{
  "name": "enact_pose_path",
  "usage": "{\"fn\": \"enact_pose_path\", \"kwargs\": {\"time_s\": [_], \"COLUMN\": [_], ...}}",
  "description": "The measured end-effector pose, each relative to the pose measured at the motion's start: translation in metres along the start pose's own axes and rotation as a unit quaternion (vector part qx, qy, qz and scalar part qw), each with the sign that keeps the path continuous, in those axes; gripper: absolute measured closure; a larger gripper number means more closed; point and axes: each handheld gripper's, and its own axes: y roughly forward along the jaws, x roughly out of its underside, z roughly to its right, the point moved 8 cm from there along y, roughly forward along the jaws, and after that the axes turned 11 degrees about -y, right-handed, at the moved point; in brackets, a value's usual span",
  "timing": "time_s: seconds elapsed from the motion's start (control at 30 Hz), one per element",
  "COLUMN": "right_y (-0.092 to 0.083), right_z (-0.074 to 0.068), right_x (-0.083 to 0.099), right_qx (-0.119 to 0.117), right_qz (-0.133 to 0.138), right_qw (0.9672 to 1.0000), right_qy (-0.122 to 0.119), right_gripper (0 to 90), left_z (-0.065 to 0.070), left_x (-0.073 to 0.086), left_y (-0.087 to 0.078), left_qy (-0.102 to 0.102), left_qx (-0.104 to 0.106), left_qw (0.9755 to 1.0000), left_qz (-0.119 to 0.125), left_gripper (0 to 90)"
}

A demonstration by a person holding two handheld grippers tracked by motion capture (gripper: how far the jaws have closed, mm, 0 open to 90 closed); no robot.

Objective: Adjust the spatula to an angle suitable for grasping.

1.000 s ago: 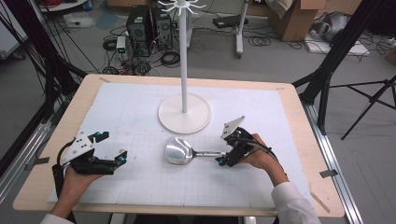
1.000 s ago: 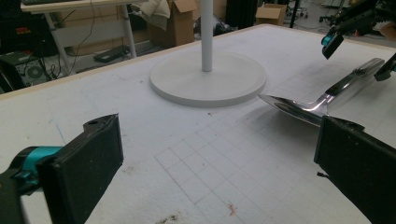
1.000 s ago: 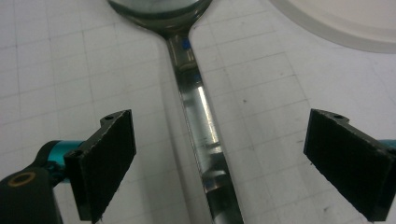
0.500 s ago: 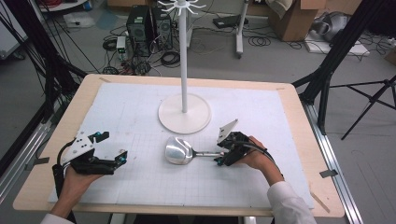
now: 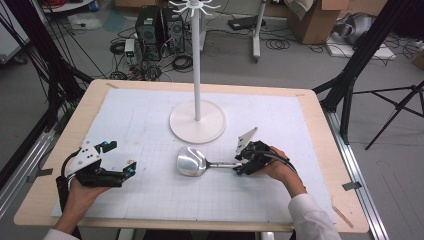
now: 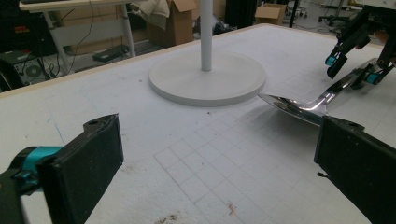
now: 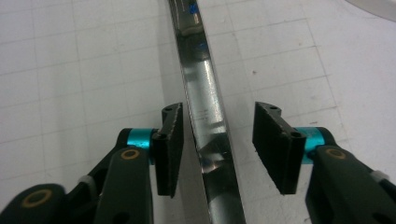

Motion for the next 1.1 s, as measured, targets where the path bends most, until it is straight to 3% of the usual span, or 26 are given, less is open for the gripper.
{"fn": "enact_pose_path", "kwargs": {"time_s": [0.6, 0.77, 0.93, 1.1], "right_y": [0.0025, 0.0025, 0.0017, 0.0016], "right_z": [-0.0027, -0.0030, -0.0071, -0.0092], "right_x": [-0.0016, -0.0023, -0.0041, -0.0051], "right_qx": [-0.020, -0.023, -0.035, -0.041], "right_qz": [0.002, -0.003, -0.009, -0.009], "right_qw": [0.9998, 0.9997, 0.9990, 0.9988], "right_qy": [0.003, -0.003, -0.027, -0.025], "right_gripper": [68.5, 70.8, 74.2, 74.7], "left_z": [-0.0001, 0.0004, 0.0000, 0.0004], "left_x": [0.0004, 0.0002, 0.0001, -0.0002], "left_y": [0.0005, 0.0005, 0.0003, 0.0002], "left_qy": [0.002, 0.001, 0.002, 0.002], "left_qx": [0.001, 0.001, 0.001, 0.001], "left_qw": [1.0000, 1.0000, 1.0000, 1.0000], "left_qz": [-0.002, -0.001, -0.002, -0.001], "left_gripper": [1.8, 1.8, 1.8, 1.8]}}
